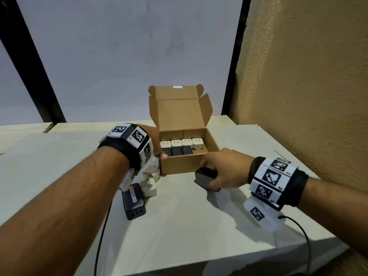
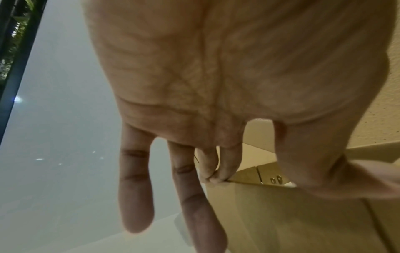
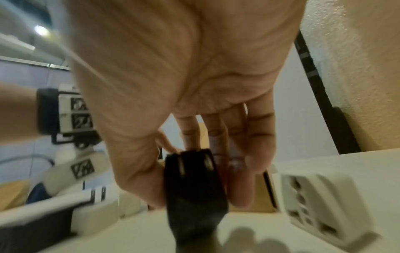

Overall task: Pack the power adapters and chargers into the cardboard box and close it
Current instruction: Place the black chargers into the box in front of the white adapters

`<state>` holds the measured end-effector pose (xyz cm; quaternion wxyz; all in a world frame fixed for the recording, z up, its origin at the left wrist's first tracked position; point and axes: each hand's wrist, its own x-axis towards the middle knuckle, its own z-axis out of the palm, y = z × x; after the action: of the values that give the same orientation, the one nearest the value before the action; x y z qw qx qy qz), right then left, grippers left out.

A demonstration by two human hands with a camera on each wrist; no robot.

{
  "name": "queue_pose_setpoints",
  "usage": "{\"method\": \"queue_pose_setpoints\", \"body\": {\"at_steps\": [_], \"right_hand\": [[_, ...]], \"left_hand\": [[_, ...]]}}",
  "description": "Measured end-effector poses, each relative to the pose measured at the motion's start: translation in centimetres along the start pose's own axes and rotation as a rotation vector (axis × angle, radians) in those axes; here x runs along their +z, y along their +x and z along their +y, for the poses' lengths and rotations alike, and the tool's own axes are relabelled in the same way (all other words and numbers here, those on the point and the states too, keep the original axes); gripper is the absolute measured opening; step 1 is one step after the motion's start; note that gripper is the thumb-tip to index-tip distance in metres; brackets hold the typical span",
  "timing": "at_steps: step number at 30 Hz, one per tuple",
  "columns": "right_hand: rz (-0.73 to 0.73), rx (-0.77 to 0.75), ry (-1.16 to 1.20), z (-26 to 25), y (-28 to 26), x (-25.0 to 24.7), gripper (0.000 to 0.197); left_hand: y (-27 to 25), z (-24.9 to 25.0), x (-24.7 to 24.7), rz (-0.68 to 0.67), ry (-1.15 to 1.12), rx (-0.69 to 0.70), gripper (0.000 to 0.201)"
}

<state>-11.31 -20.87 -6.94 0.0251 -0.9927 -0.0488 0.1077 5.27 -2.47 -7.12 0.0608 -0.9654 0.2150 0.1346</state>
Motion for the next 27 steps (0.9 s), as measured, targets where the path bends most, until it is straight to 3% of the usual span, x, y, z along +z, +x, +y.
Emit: {"method": "queue_pose_setpoints", "body": {"at_steps": [3, 7, 15, 20, 27], "right_hand": [[0.055, -0.006, 0.141, -0.2, 0.3, -2.2, 0.031], [0.143, 0.034, 0.386, 0.3, 1.7, -4.9, 0.010], [0.130, 0.147, 0.595, 2.1, 5.4, -7.2, 0.019], [0.141, 0.205, 0.417, 2.1, 7.7, -7.5, 0.017], [0.151, 0.215, -0.020, -0.1, 10.1, -6.9, 0.036]], "left_hand": [[-0.1, 0.0, 0.0, 0.005, -0.008, -0.003, 0.064], [-0.1, 0.1, 0.0, 0.017, -0.020, 0.004, 0.059], [-0.5, -0.1, 0.0, 0.026, -0.082, 0.014, 0.063], [-0.9, 0.2, 0.0, 0.040, -0.081, -0.004, 0.074], [-0.7, 0.2, 0.0, 0.041, -0.034, 0.007, 0.062]]}}
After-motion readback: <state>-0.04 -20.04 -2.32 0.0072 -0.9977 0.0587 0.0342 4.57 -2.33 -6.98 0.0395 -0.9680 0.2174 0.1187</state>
